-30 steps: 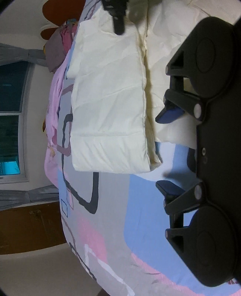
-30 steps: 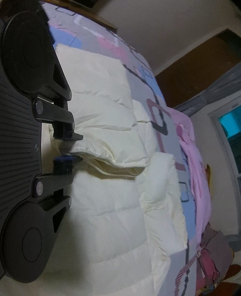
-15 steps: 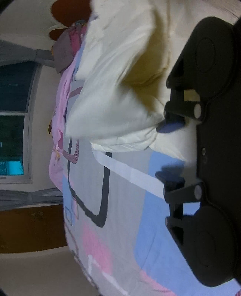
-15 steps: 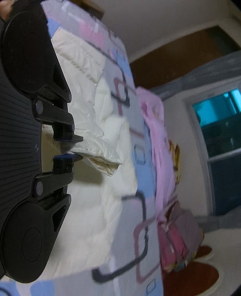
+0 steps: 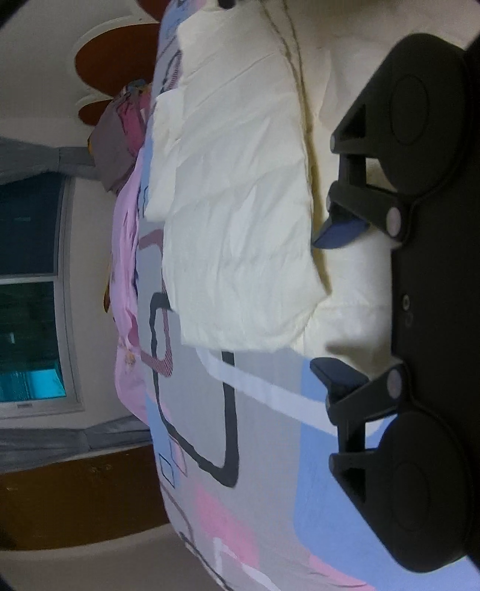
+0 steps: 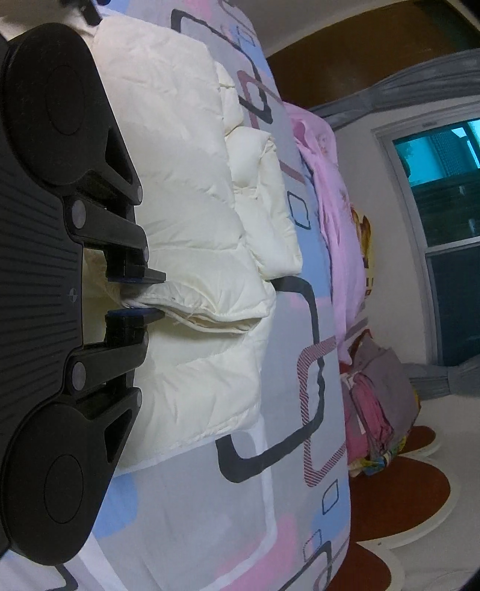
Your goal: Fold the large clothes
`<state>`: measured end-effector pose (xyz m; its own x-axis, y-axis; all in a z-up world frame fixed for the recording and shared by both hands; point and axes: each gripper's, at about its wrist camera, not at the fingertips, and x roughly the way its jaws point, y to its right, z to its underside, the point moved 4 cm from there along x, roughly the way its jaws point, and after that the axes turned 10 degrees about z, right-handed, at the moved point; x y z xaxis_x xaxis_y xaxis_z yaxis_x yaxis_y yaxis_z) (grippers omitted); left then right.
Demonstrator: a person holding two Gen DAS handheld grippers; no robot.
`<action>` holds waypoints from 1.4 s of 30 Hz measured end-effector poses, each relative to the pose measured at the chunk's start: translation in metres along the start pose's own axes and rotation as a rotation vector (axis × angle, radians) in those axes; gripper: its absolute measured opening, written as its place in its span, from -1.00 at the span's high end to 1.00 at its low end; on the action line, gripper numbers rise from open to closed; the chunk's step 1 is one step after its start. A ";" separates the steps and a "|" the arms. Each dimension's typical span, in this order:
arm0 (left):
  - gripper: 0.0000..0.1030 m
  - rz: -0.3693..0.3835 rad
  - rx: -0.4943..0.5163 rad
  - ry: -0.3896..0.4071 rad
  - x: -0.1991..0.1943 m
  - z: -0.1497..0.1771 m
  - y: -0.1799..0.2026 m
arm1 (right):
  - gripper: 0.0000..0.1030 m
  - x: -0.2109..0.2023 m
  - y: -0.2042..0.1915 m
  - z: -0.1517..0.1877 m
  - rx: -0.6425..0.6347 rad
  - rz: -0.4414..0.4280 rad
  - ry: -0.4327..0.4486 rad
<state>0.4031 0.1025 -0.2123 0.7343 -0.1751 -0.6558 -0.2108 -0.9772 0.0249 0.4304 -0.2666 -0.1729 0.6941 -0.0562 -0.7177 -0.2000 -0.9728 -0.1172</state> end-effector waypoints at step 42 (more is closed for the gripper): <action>-0.13 0.115 -0.277 0.003 0.059 -0.091 -0.052 | -0.36 0.042 0.007 -0.037 0.085 0.018 0.002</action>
<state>0.5161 0.1322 -0.1835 0.7176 -0.2863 -0.6349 -0.1089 -0.9465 0.3037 0.4839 -0.2842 -0.1787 0.6912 -0.0743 -0.7188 -0.2705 -0.9490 -0.1619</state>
